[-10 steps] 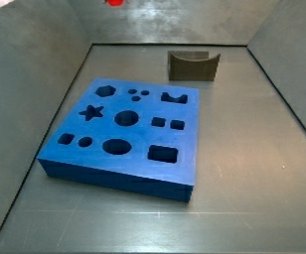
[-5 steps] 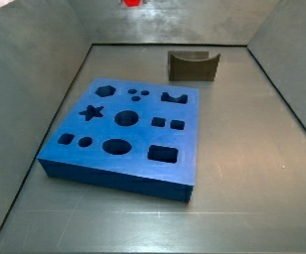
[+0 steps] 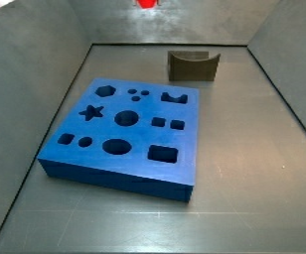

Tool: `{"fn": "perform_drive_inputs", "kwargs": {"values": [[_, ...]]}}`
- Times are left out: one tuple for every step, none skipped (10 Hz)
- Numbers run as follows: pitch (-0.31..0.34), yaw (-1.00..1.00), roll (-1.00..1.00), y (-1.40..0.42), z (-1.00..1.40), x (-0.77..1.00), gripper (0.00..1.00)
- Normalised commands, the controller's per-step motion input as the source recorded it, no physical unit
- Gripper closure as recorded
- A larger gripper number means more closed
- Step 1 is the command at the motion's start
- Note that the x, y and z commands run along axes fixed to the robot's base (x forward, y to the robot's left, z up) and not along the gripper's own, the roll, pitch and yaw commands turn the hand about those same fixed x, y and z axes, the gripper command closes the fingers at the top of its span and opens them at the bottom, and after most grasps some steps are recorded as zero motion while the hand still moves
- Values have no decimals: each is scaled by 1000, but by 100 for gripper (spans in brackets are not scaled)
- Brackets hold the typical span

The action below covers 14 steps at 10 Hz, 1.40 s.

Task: Pick up the hexagon object. Move up. Place the hexagon object on the fixture. Regrasp the hexagon object. Move to above the board. Insert the hexagon object.
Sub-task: Place the hexagon object on the fixture.

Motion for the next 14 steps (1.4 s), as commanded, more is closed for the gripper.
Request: {"fn": "perform_drive_inputs", "kwargs": {"values": [[50,-104,-1000,170,-115,1000,100],[58,-105,-1000,151,-101,1000,100],[73,-107,-1000,136,-79,1000,100],[85,-108,-1000,123,-61,1000,100],[88,-112,-1000,111,-59,1000,100],[88,-117,-1000,96,-56,1000,100],[91,-121,-1000,87,-49,1000,100],[92,-127,-1000,81,-44,1000,100],[93,-136,-1000,72,-41,1000,100],[93,-145,-1000,66,-40,1000,100],[93,-156,-1000,63,-36,978,100],[92,-175,-1000,56,-31,883,100],[89,-193,-1000,52,-28,817,100],[70,-199,-884,50,-25,733,100]]}}
